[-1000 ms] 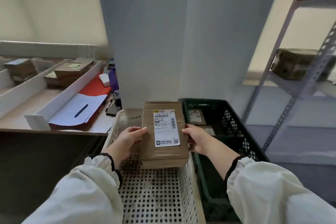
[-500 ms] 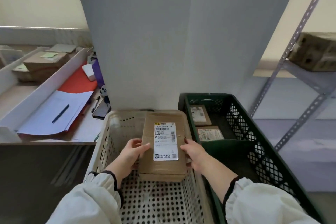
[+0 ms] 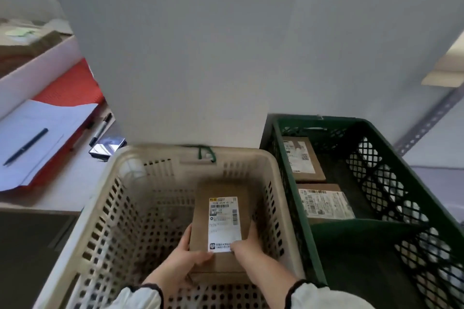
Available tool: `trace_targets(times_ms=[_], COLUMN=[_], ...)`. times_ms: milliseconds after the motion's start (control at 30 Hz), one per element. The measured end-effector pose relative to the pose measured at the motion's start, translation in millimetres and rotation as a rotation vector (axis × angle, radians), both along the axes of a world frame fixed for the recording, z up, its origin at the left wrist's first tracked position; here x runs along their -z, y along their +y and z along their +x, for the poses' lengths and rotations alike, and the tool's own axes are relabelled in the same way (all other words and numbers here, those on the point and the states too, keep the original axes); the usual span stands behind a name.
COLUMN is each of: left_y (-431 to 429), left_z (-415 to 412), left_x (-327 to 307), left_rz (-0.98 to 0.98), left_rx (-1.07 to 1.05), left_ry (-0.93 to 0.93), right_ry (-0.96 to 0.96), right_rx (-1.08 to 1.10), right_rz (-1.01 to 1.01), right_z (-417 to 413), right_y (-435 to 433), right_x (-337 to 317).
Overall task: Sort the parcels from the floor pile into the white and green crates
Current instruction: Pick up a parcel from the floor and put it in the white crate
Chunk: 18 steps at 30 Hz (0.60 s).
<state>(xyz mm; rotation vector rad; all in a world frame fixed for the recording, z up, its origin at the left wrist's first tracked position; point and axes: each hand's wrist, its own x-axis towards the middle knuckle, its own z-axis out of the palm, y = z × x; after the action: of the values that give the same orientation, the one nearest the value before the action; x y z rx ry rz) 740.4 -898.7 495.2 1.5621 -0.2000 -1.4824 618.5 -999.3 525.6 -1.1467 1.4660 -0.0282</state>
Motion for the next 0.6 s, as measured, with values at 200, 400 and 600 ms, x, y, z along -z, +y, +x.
trace_targets(times_ms=[200, 400, 600], left_y=[-20.6, -29.7, -35.7], left_z=[5.3, 2.0, -2.4], left_x=[42.2, 72.2, 92.2], left_rz=[0.013, 0.01, 0.014], left_rx=[0.006, 0.031, 0.047], left_ry=[-0.063, -0.107, -0.088], right_ry=[0.22, 0.354, 0.519], right_rx=[-0.093, -0.113, -0.379], right_rz=[-0.088, -0.105, -0.23], right_z=[14.6, 15.4, 4.2], right_y=[-15.2, -16.2, -12.1], right_x=[48.9, 76.1, 93.0])
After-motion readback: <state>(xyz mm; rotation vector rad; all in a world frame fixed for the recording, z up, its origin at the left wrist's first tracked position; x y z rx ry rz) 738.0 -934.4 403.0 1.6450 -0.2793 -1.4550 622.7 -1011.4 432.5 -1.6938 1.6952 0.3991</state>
